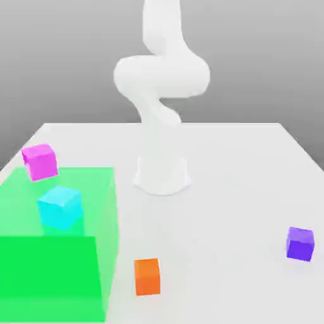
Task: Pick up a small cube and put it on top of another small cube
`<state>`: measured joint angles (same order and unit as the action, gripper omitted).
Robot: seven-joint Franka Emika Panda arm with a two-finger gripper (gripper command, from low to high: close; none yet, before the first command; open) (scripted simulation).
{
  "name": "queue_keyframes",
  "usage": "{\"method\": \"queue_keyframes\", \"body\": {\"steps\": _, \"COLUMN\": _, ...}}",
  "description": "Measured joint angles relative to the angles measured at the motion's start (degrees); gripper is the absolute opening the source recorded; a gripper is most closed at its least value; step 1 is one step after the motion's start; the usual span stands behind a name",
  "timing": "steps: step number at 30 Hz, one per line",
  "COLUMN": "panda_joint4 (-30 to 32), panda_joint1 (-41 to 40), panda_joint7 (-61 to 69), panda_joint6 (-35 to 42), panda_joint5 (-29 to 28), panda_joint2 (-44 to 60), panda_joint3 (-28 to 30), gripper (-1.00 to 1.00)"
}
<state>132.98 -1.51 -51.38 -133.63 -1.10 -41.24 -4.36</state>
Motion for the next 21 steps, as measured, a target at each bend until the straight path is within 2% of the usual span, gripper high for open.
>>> {"method": "queue_keyframes", "body": {"steps": 14, "panda_joint4": 6.8, "panda_joint1": -5.8, "panda_joint7": -34.4, "panda_joint6": -10.5, "panda_joint5": -10.6, "panda_joint2": 25.7, "panda_joint3": -23.8, "gripper": 0.0}}
{"method": "queue_keyframes", "body": {"steps": 21, "panda_joint4": 10.0, "panda_joint1": -3.5, "panda_joint7": -53.3, "panda_joint6": -15.3, "panda_joint5": -18.6, "panda_joint2": 39.2, "panda_joint3": -30.7, "gripper": 0.0}}
